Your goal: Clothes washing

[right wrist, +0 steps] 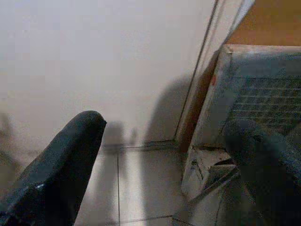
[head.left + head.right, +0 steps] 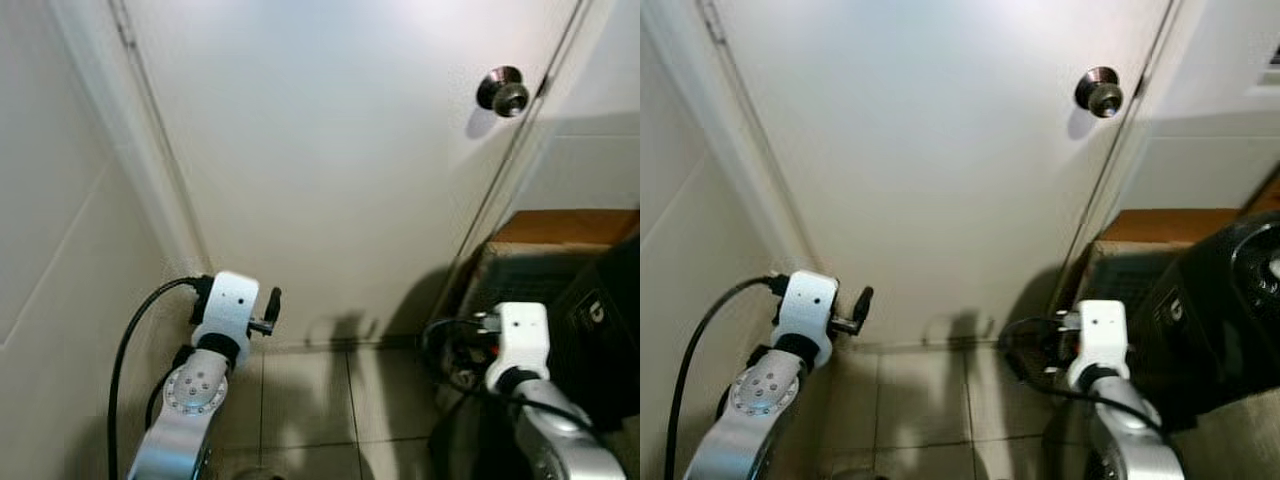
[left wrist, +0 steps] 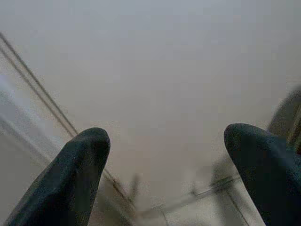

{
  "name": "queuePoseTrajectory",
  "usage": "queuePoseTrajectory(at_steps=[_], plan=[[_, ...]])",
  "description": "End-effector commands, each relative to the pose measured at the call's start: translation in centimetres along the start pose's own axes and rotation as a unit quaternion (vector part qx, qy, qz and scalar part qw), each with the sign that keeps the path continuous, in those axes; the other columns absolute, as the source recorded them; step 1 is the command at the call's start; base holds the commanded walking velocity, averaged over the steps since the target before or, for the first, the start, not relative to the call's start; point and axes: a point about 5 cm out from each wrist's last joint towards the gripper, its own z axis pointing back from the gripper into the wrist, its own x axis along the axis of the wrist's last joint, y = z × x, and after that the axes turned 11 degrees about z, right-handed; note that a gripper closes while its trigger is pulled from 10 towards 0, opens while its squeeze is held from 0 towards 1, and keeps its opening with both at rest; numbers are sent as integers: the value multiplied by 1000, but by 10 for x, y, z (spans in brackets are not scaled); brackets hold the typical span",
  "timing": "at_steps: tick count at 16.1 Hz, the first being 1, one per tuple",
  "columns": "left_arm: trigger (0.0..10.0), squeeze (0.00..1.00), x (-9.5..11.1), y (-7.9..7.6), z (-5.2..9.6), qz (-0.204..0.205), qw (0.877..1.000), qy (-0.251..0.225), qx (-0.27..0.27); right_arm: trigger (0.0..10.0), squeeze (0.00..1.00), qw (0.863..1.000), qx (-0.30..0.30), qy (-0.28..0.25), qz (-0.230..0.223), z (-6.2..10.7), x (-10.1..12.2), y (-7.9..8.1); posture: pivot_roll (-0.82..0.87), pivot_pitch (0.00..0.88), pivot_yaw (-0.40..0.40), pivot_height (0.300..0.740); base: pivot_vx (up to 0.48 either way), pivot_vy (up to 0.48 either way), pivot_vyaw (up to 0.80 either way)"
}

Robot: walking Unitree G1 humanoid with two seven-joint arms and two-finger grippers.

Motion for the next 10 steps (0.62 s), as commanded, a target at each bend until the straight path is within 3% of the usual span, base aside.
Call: queuePoseTrajectory(at_steps=[1, 3, 4, 6, 7, 10], plan=[[10000, 0, 3, 3, -1, -13, 1000, -5, 2, 10000, 0, 1000, 6, -7, -11, -1, 4, 5, -29, 0, -2, 719, 0, 480, -800], [10000, 0, 8, -1, -2, -26, 999, -14, -28, 10000, 0, 1000, -1, -10, -17, 1, 4, 5, -30, 0, 13, 719, 0, 144, -800], [10000, 0, 13, -6, -4, -51, 997, -22, -59, 10000, 0, 1000, -7, -14, -21, 2, 5, 5, -32, 0, 27, 719, 0, -480, -425], [10000, 0, 14, -7, -7, -41, 997, -25, -56, 10000, 0, 1000, -6, -13, -22, 3, 6, 6, -39, 0, 35, 719, 0, -480, 0], [10000, 0, 14, -6, -8, -17, 999, -20, -47, 10000, 0, 1000, -6, -14, -24, 3, 7, 6, -40, 0, 40, 719, 0, 0, 0], [10000, 0, 15, -5, -9, -14, 999, -23, -46, 10000, 0, 1000, 17, -23, -11, 2, 10, 11, -55, 0, 47, 719, 0, 0, 0]])
